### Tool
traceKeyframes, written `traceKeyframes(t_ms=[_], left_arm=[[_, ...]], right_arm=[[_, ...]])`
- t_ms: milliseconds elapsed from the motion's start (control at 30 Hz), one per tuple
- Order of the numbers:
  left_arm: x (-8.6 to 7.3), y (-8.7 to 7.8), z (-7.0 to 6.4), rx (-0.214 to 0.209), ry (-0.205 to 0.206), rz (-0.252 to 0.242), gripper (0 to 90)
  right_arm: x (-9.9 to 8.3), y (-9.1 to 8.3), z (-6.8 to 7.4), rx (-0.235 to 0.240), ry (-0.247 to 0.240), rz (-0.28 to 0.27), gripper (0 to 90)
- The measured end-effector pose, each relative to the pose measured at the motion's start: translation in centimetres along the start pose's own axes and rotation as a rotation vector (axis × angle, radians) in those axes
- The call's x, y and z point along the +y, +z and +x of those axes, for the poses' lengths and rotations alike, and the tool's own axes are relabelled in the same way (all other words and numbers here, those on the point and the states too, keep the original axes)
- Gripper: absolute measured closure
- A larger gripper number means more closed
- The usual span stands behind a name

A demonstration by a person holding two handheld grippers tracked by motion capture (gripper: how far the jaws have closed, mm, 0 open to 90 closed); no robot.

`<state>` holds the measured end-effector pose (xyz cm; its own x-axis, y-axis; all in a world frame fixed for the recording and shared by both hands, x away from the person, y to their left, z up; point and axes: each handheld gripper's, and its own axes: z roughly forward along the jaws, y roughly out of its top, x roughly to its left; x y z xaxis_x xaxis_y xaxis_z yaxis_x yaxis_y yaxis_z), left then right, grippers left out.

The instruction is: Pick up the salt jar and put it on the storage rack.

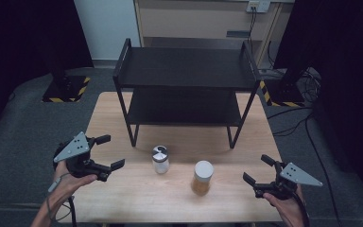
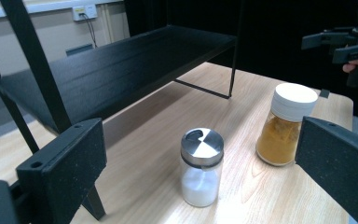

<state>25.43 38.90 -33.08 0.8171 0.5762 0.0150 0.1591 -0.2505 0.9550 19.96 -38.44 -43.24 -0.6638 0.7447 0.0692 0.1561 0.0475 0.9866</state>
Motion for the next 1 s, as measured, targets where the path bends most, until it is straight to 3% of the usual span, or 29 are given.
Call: traceKeyframes(t_ms=[167,400,600,833,900,1000], left_arm=[[1.7,0.5,0.9,-0.018,0.029,0.053,0.8],[2.3,1.5,1.6,-0.025,0.041,0.088,0.7],[1.9,3.3,2.0,-0.044,0.029,0.132,0.8],[1.1,6.5,2.6,-0.062,0.0,0.188,1.4],[0.6,8.0,2.8,-0.083,-0.005,0.198,2.0],[0.2,8.9,2.9,-0.092,-0.003,0.195,3.4]], right_arm=[[-0.1,-0.2,-0.2,-0.01,0.011,-0.012,1.0],[-0.1,-0.2,-0.2,-0.009,0.013,-0.012,1.0],[-0.2,-0.2,-0.2,-0.007,0.016,-0.013,1.0],[-0.2,-0.2,-0.3,-0.007,0.019,-0.016,1.0],[-0.2,-0.2,-0.2,-0.005,0.023,-0.012,1.0],[-0.2,-0.2,-0.2,-0.005,0.017,-0.013,1.1]])
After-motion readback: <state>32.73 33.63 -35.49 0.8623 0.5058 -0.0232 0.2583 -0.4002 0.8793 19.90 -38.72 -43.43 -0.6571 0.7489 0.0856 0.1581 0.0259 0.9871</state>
